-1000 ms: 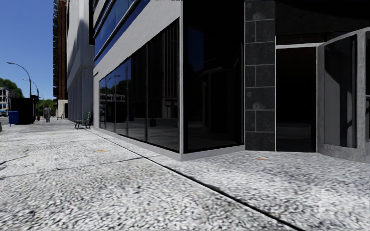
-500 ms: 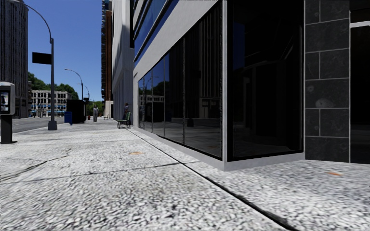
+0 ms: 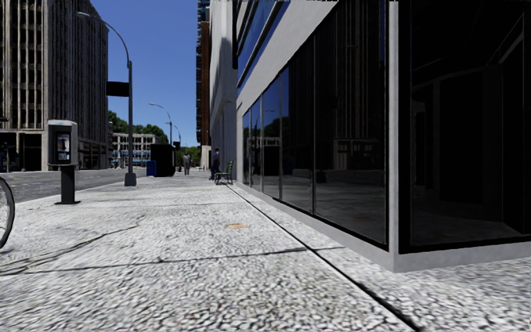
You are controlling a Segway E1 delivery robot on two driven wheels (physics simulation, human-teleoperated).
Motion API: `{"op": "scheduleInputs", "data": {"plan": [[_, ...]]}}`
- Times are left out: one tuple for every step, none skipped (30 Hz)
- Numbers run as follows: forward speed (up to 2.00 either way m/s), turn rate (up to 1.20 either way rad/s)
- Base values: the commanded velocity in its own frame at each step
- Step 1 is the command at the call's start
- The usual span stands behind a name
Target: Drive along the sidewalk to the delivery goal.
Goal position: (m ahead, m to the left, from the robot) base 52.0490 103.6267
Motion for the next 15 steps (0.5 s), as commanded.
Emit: {"op": "scheduleInputs", "data": {"plan": [[1.01,0.22],[1.01,0.21],[1.01,0.21],[1.01,0.21],[1.01,0.21],[1.01,0.19],[1.01,0.16],[1.01,0.16],[1.01,0.15],[1.01,0.15],[1.01,0.15],[1.01,0.15],[1.01,0.15],[1.01,0.15],[1.01,0.15]]}}
